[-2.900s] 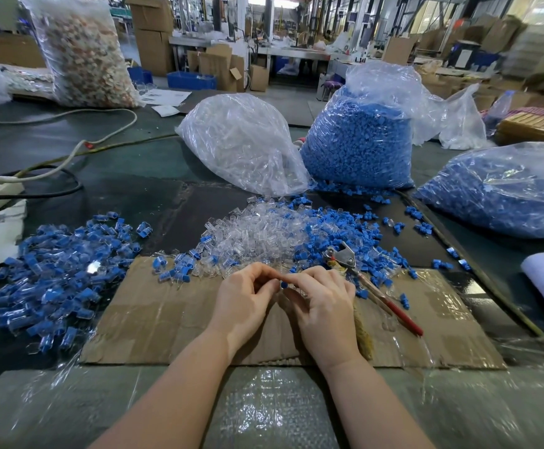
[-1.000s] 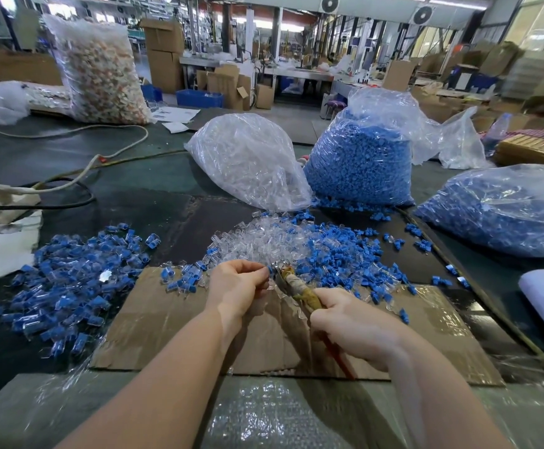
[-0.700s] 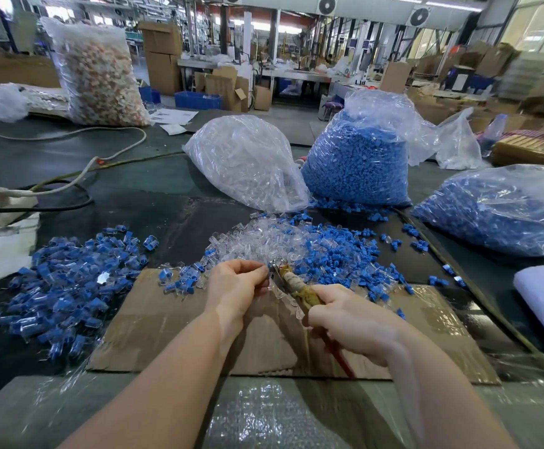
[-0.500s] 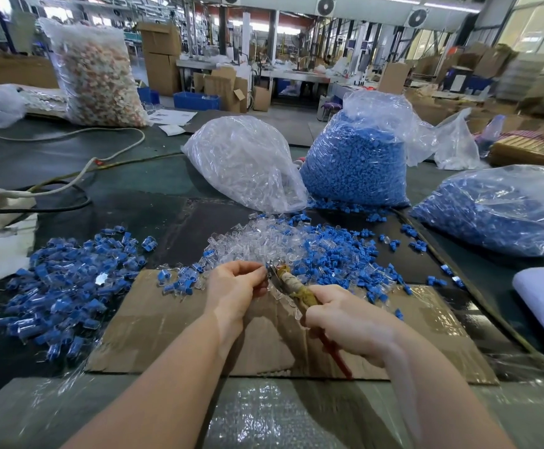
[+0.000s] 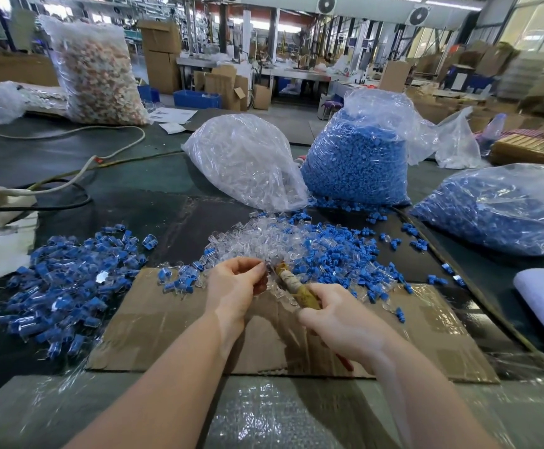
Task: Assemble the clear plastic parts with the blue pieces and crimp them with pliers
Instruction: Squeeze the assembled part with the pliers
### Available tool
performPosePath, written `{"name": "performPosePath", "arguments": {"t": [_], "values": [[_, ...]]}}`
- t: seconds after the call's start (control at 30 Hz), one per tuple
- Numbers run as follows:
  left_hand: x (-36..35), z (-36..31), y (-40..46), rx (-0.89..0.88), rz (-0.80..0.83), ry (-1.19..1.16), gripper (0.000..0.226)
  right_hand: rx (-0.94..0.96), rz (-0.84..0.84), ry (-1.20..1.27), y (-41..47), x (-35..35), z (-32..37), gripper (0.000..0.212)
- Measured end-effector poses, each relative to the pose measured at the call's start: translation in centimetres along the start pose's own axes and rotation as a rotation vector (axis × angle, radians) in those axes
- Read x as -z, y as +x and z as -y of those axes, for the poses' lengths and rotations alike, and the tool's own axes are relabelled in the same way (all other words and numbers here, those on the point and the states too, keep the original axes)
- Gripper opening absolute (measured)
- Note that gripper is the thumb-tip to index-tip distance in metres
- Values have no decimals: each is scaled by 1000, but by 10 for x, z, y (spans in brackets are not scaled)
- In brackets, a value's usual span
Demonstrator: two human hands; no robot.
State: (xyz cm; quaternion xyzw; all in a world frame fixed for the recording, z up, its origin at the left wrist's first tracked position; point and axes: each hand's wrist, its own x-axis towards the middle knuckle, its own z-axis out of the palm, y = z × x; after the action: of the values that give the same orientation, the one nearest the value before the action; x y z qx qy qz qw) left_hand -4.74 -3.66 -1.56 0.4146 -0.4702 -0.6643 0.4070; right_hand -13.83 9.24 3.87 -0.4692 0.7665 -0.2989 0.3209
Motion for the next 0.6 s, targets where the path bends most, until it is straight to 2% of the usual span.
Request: {"name": "performPosePath", "arguments": {"t": [0.03,0.1,0.13,0.17,0.23,0.3,0.37,0.5,0.6], "values": [[1,0,0,-3,-10,5,11,6,-15,23,0,-2,0,10],[7,0,1,-40,-41,43,11,-12,-54,50,2,-5,-4,42],[12,-2,1,-78,-66,89,10,-24,-96,34,3,-5,-6,45],[19,-4,2,-132,-104,169,11,-15,-155,10,4,-5,-8,38],[37,-9,7,-290,-206,449,13,-48,-283,-102,6,-3,-15,31],[56,-14,10,-423,-310,756,9,-128,-383,-262,8,1,-23,48],[73,-14,13,-466,-370,934,9,-176,-467,-373,10,5,-30,49],[87,-11,18,-464,-403,1073,18,-268,-536,-487,12,8,-40,58],[81,-11,16,-507,-407,1092,22,-291,-572,-575,13,6,-48,61]]}}
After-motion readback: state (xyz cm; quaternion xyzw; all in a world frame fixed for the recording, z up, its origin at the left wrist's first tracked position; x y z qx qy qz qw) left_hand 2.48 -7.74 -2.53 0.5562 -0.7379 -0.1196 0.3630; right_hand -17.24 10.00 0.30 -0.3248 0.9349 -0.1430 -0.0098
